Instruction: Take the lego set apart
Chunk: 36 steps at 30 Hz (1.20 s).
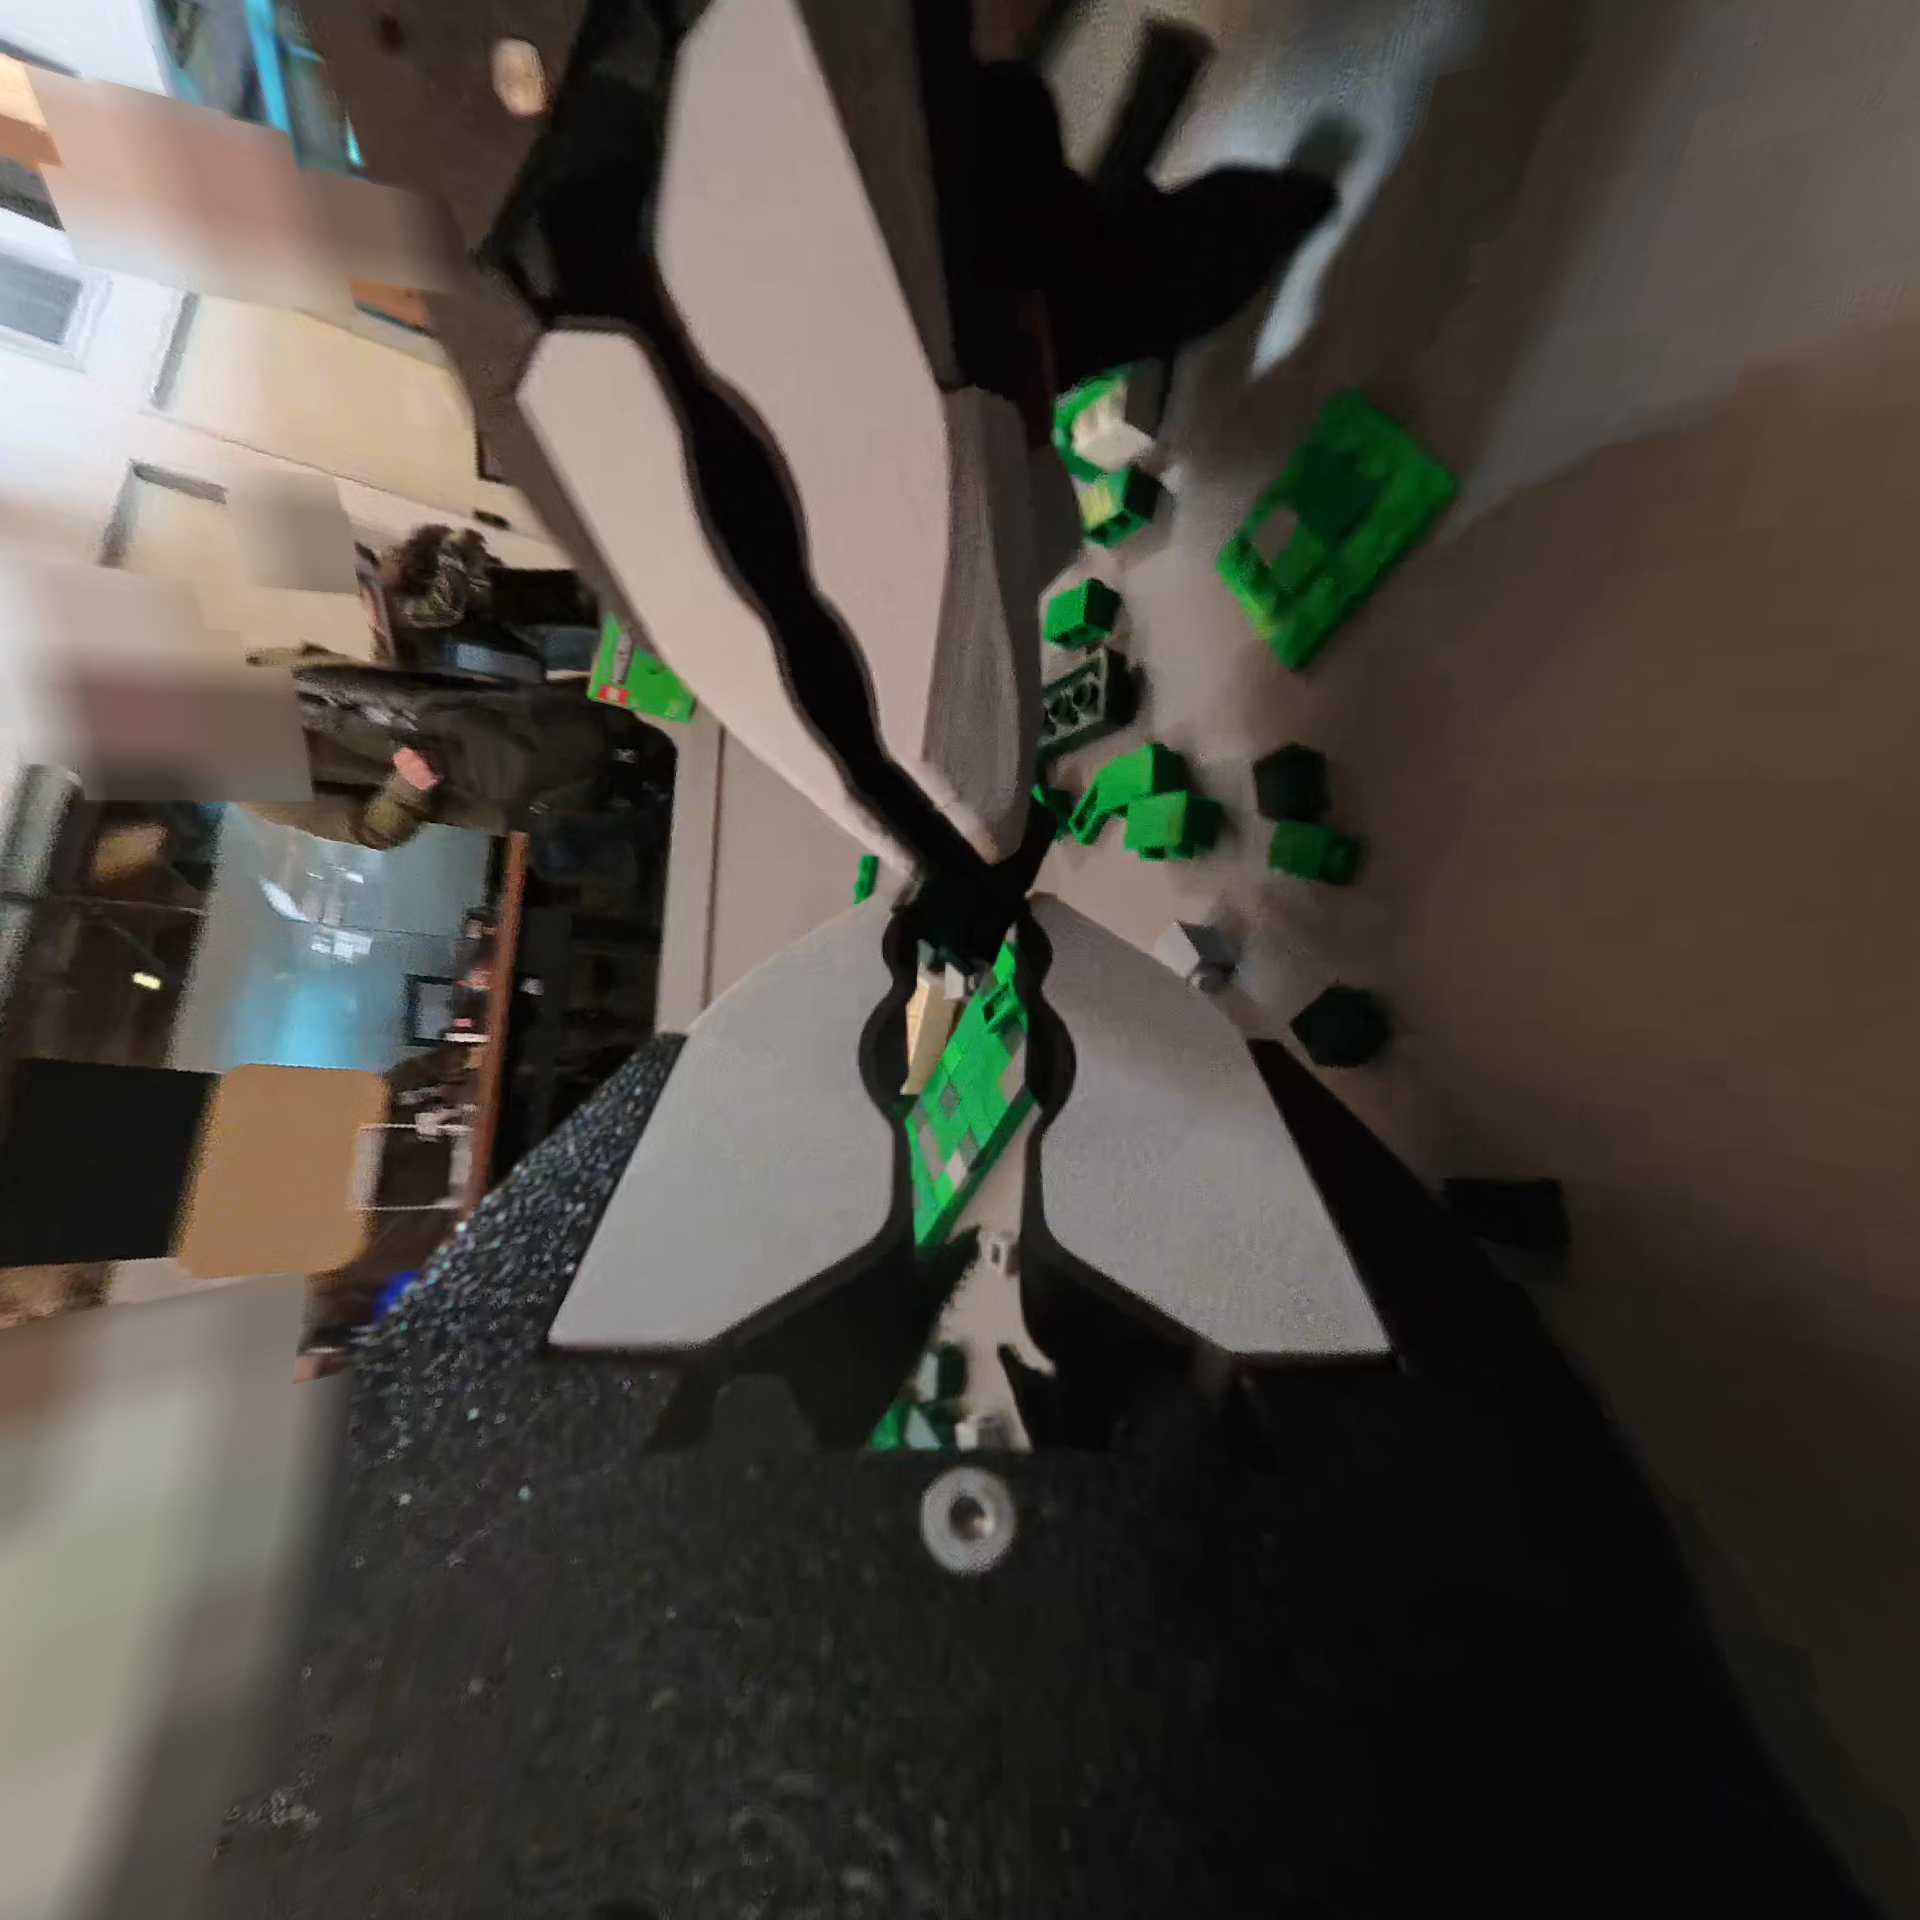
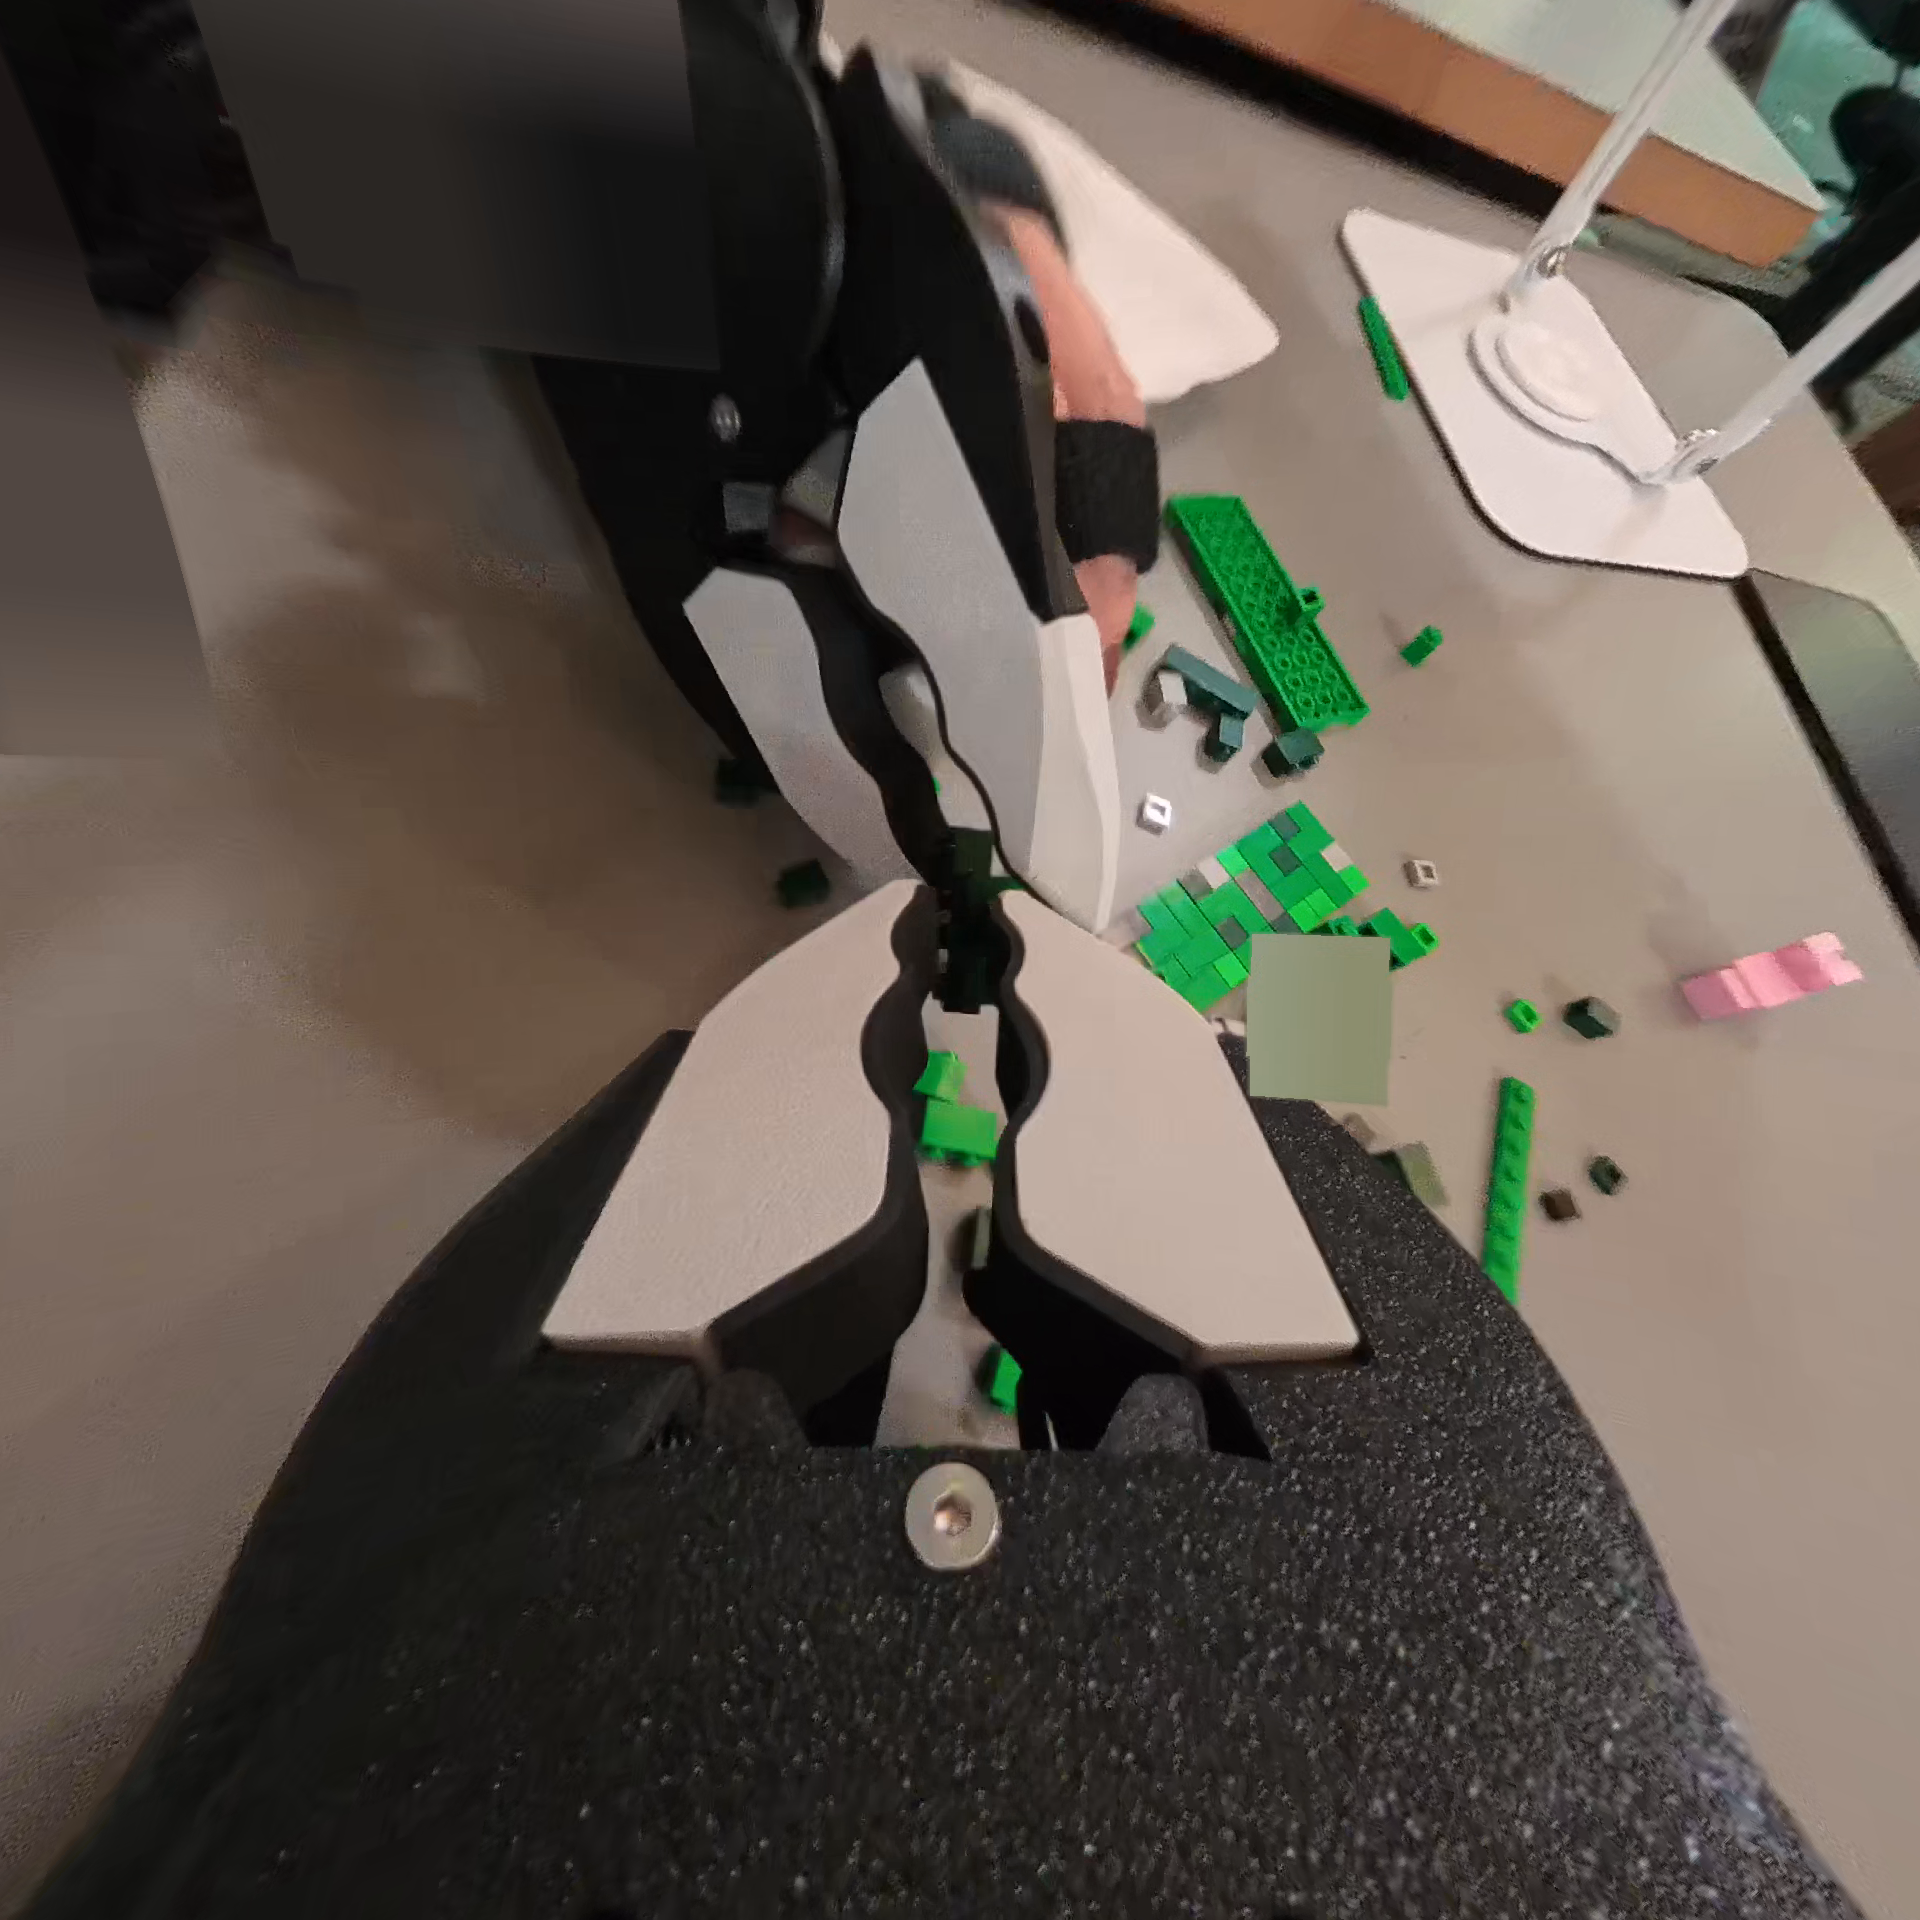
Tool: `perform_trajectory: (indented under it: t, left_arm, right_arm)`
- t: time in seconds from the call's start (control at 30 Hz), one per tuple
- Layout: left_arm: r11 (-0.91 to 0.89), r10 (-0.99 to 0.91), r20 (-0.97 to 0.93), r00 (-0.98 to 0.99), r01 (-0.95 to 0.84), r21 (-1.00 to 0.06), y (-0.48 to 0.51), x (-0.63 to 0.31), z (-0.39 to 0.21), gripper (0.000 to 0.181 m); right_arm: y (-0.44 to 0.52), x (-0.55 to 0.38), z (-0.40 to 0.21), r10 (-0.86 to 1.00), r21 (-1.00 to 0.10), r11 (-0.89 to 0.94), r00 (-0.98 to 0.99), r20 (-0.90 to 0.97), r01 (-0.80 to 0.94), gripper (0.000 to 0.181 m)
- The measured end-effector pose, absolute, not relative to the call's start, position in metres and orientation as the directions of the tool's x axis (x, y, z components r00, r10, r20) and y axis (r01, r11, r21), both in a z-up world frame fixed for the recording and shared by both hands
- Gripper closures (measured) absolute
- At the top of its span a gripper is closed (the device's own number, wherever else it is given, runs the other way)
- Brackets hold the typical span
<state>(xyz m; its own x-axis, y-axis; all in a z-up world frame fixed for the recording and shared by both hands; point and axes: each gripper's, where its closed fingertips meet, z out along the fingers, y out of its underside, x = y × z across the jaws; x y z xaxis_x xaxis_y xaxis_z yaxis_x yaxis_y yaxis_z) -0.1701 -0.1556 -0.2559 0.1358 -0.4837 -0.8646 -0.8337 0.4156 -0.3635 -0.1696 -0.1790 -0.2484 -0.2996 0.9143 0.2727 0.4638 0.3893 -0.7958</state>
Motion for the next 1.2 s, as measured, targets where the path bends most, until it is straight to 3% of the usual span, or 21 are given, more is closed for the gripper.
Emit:
perform_trajectory:
  t: [0.13, 0.27, 0.4, 0.67, 0.83, 1.03, 1.2]
  left_arm:
    - [0.339, -0.612, -0.718, 0.331, -0.710, -0.617, -0.156, -0.171, -0.242, 0.152]
    - [0.370, -0.690, -0.624, 0.367, -0.563, -0.739, -0.169, -0.161, -0.228, 0.134]
    - [0.446, -0.706, -0.653, 0.274, -0.544, -0.711, -0.186, -0.147, -0.231, 0.132]
    - [0.476, -0.736, -0.627, 0.256, -0.462, -0.748, -0.200, -0.134, -0.224, 0.157]
    - [0.386, -0.799, -0.545, 0.255, -0.478, -0.789, -0.195, -0.138, -0.231, 0.172]
    - [0.265, -0.806, -0.503, 0.311, -0.570, -0.778, -0.177, -0.149, -0.246, 0.174]
    - [0.091, -0.830, -0.366, 0.420, -0.546, -0.833, -0.163, -0.160, -0.251, 0.174]
  right_arm:
    - [-0.184, -0.165, -0.216, 0.936, -0.959, 0.086, -0.352, -0.015, 0.270, 0.174]
    - [-0.195, -0.151, -0.200, 0.861, -0.985, -0.018, -0.498, -0.101, 0.169, 0.174]
    - [-0.213, -0.147, -0.208, 0.814, -0.978, 0.083, -0.579, -0.044, 0.192, 0.174]
    - [-0.220, -0.146, -0.207, 0.784, -0.980, 0.076, -0.618, -0.056, 0.185, 0.174]
    - [-0.217, -0.152, -0.210, 0.810, -0.975, 0.102, -0.586, -0.032, 0.195, 0.174]
    - [-0.202, -0.160, -0.220, 0.874, -0.953, 0.202, -0.480, 0.073, 0.224, 0.174]
    - [-0.187, -0.167, -0.227, 0.898, -0.907, 0.341, -0.371, 0.237, 0.248, 0.174]
